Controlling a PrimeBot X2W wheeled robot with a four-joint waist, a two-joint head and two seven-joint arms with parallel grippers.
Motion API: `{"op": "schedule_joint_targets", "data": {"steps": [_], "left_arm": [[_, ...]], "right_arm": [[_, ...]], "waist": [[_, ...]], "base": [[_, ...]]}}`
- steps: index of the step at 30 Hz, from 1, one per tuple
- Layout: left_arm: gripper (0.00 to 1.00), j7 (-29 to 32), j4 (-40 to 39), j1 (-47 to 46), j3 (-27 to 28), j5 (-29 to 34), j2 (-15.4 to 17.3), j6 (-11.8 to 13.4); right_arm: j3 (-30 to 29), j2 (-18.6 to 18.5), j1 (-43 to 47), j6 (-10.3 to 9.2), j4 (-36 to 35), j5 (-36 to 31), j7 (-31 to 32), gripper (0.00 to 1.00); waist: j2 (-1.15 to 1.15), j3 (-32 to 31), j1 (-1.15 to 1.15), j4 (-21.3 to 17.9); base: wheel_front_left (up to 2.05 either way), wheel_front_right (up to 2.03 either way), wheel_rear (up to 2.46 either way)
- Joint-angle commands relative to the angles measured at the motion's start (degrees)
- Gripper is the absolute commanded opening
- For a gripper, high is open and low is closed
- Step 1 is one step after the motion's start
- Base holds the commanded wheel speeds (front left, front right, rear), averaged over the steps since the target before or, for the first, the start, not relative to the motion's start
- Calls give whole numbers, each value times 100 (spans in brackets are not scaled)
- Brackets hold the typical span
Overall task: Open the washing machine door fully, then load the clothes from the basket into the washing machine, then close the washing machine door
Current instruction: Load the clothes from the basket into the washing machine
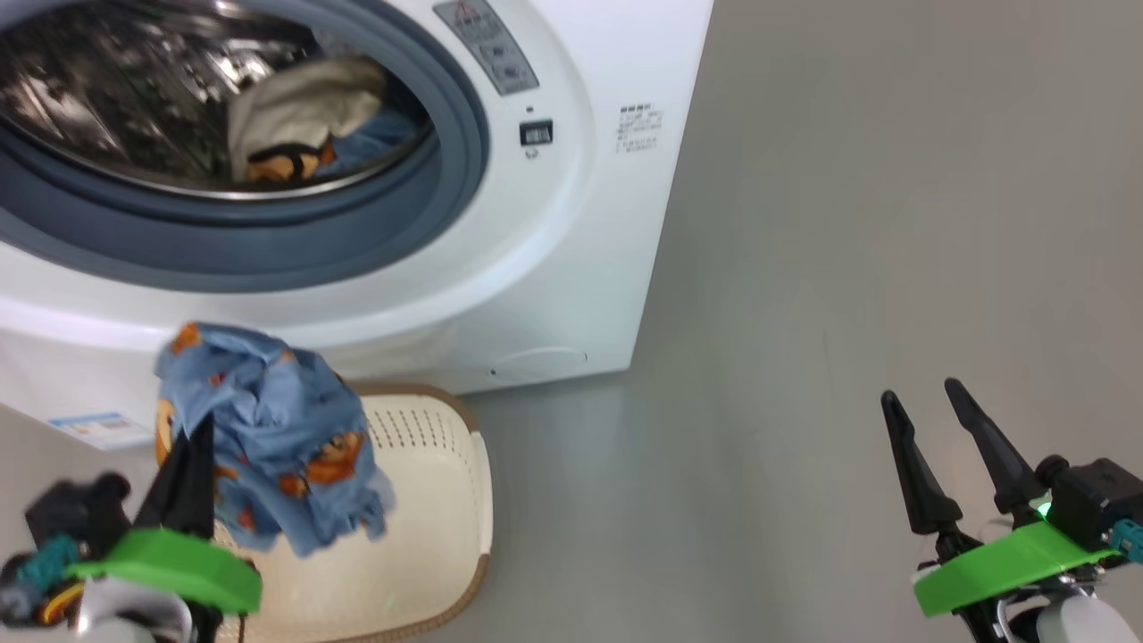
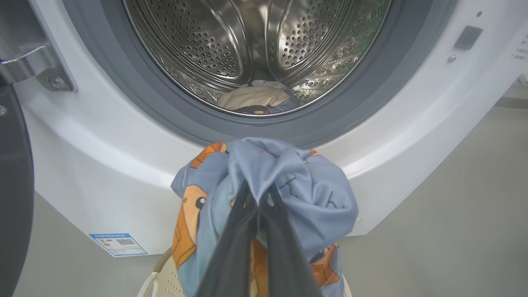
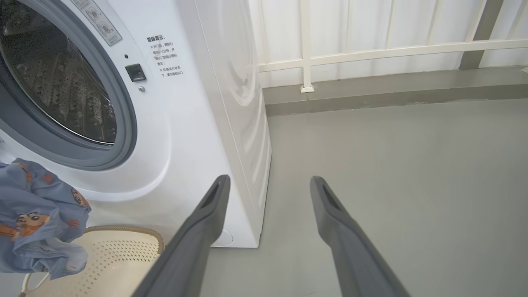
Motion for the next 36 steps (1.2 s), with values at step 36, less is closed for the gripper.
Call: {"op": "schedule_joint_targets", "data": {"steps": [36], "left_arm": [[0,-76,-2712,1858,1181,842,-805,-9]], "right_arm": [[-354,-68,653,9,-308,58,-27,100]], "waist": [[0,-560,0,161]], "base": [[0,0,0]]}}
